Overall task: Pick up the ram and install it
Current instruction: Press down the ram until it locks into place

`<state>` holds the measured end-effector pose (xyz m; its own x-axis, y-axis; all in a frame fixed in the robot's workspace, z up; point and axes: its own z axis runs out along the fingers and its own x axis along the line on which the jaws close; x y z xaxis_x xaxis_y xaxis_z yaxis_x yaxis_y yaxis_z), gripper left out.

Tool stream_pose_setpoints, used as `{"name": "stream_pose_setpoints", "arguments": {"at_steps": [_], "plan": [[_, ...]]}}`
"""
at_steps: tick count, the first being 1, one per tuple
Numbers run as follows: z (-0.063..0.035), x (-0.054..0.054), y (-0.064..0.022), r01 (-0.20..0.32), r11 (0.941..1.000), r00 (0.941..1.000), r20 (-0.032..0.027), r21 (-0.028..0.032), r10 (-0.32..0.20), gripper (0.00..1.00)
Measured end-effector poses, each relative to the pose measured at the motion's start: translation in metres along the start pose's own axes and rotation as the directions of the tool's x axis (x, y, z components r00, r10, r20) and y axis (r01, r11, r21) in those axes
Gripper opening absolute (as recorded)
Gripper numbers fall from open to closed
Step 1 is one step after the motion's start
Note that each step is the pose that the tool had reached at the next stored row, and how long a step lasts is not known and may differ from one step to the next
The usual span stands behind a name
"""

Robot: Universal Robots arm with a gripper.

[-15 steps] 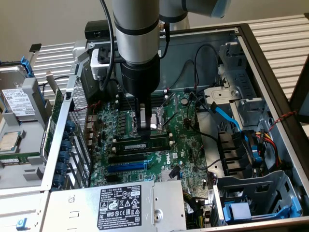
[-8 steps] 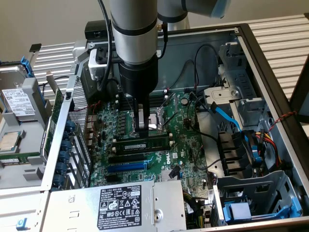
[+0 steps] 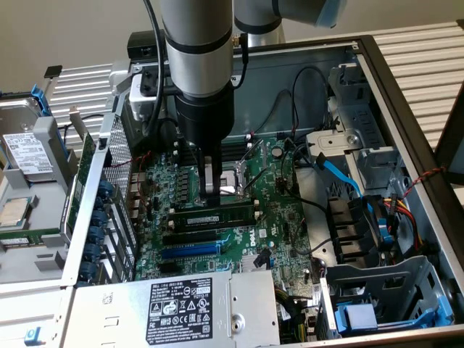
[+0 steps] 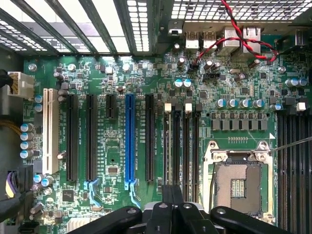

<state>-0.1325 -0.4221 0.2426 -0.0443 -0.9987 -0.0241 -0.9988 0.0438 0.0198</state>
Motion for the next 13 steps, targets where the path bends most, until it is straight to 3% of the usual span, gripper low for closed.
{"name": "stream_pose_setpoints", "arguments": {"at_steps": [13], "plan": [[0.0050,-0.0012,0.0007,0.000,1.0000,1.0000,-0.0034,-0.0028,0.000,0.11]]}}
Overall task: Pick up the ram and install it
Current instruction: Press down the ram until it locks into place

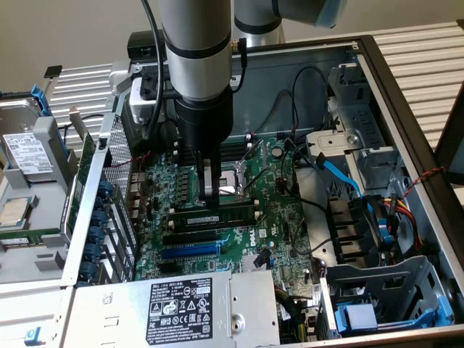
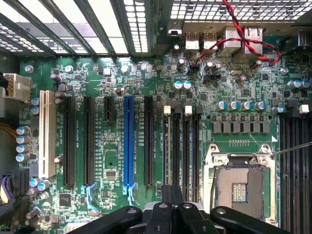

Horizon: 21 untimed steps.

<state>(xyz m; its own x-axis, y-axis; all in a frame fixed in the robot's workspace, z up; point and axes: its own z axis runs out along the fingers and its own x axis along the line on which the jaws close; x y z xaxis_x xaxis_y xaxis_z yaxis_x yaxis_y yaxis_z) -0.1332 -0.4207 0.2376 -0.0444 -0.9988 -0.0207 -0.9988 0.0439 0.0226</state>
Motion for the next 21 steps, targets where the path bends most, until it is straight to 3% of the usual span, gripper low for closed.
{"name": "stream_pose_setpoints", "arguments": {"at_steps": [16,21], "plan": [[0.0064,-0.0035,-0.0024,0.001,1.0000,1.0000,-0.0052,0.0003,-0.001,0.11],[0.0079,-0.0042,-0.0024,0.002,1.0000,1.0000,-0.0070,-0.0024,-0.002,0.11]]}}
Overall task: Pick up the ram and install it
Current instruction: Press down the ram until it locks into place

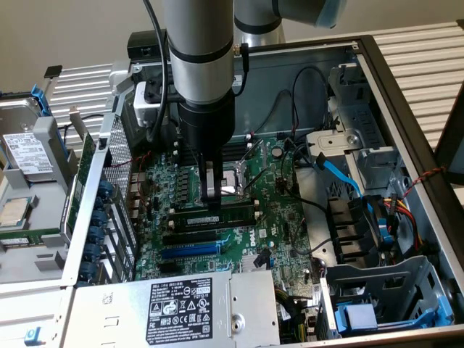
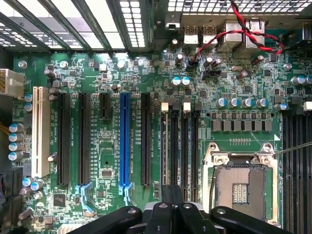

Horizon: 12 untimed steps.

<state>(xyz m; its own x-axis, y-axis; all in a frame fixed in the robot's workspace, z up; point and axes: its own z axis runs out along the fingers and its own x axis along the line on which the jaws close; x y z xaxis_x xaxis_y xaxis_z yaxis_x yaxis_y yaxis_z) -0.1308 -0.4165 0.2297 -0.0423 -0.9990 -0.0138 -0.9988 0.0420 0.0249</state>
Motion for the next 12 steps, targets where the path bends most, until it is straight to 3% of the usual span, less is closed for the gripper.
{"name": "stream_pose_setpoints", "arguments": {"at_steps": [5,12], "plan": [[0.0001,0.0000,0.0001,0.000,0.9999,1.0000,-0.0052,-0.0128,0.000,0.11],[-0.0025,0.0000,0.0001,0.000,0.9999,1.0000,-0.0066,-0.0133,-0.001,0.11]]}}
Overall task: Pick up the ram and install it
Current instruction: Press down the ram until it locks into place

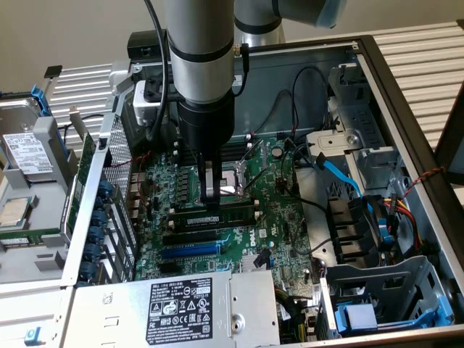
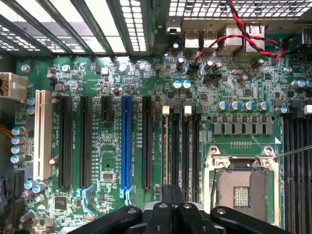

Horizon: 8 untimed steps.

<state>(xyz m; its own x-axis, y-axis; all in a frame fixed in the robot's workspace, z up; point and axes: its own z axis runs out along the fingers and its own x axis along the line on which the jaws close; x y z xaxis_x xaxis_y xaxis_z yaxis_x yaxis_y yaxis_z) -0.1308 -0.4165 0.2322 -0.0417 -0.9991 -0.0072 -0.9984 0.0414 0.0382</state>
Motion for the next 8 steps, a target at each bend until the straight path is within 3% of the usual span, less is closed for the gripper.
{"name": "stream_pose_setpoints", "arguments": {"at_steps": [8], "plan": [[-0.0012,0.0010,0.0011,0.001,1.0000,1.0000,-0.0010,0.0003,-0.001,0.11]]}}
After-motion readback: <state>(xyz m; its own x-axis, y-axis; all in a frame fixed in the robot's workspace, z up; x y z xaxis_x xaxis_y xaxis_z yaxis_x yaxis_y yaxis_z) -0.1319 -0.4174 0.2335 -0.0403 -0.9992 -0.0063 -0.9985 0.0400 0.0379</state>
